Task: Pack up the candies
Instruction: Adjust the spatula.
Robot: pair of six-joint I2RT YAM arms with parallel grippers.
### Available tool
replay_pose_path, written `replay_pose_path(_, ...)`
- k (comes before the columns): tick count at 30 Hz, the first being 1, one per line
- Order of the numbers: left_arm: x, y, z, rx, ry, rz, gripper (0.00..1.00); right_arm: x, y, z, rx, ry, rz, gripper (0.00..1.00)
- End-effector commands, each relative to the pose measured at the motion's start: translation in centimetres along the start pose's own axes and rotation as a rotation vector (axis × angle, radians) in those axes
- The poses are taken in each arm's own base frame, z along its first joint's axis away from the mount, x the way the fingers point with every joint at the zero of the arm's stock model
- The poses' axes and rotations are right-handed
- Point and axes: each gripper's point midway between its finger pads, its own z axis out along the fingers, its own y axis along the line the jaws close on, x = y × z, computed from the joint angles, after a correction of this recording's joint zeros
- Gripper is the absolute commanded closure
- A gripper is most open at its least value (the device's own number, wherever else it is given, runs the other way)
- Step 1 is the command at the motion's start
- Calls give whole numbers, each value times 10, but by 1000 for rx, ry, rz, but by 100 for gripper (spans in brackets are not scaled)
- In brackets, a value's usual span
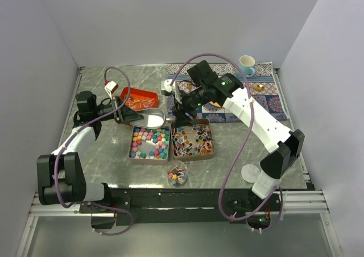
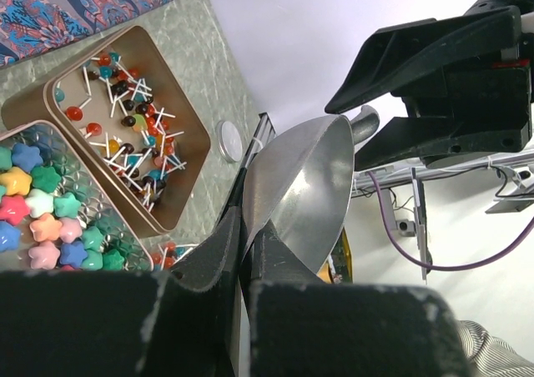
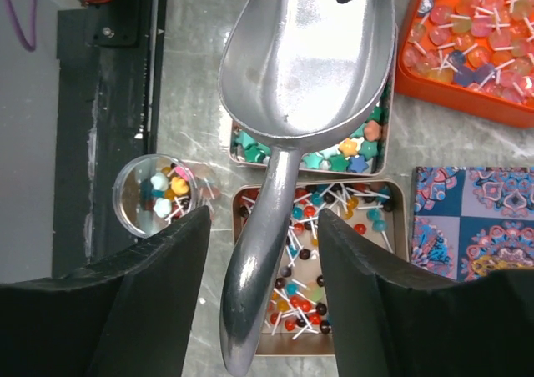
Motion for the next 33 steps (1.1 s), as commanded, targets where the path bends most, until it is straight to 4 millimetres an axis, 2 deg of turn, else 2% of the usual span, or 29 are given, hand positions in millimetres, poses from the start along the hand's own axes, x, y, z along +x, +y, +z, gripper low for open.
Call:
replay_pose_path(1,-6,-11,-2,29,12,70,99,-10,-7,1,48,-8,-39,40)
replay_pose_path(6,-7,-10,-1,31,14,69,99,-9,-8,5,50,3,-43,53)
replay_pose_path(7,-7,-10,-1,30,14,66,99,-9,-9,5,55,8,-46,61)
replay_pose_path(9,-7,-10,-1,29,12,66,99,-7,-9,7,56,17,-46,63)
replay_pose_path(15,-9,-9,-1,28,9,72,99,0,-9,15,56,52,-52,65)
replay_pose_path(18,-9,-11,-1,30,11,75,99,7,-8,20,54,76,-49,61)
replay_pose_path(19,-9,-11,-1,32,12,76,99,8,-9,20,59,77,-45,57)
replay_pose_path(23,-9,-10,-1,30,11,76,99,8,-10,22,62,81,-40,58)
replay_pose_path(28,-10,-8,-1,27,9,73,99,3,-12,20,74,69,-44,69)
replay_pose_path(29,-10,-8,-1,27,9,73,99,2,-12,19,74,67,-44,74)
replay_pose_path(30,-10,-5,0,19,6,69,99,-1,-12,18,77,62,-48,96)
replay_pose_path(31,-12,-4,0,11,2,69,99,-4,-12,16,81,56,-47,100)
replay_pose_path(33,-14,7,0,-38,-20,62,97,-11,-11,11,88,39,-42,100)
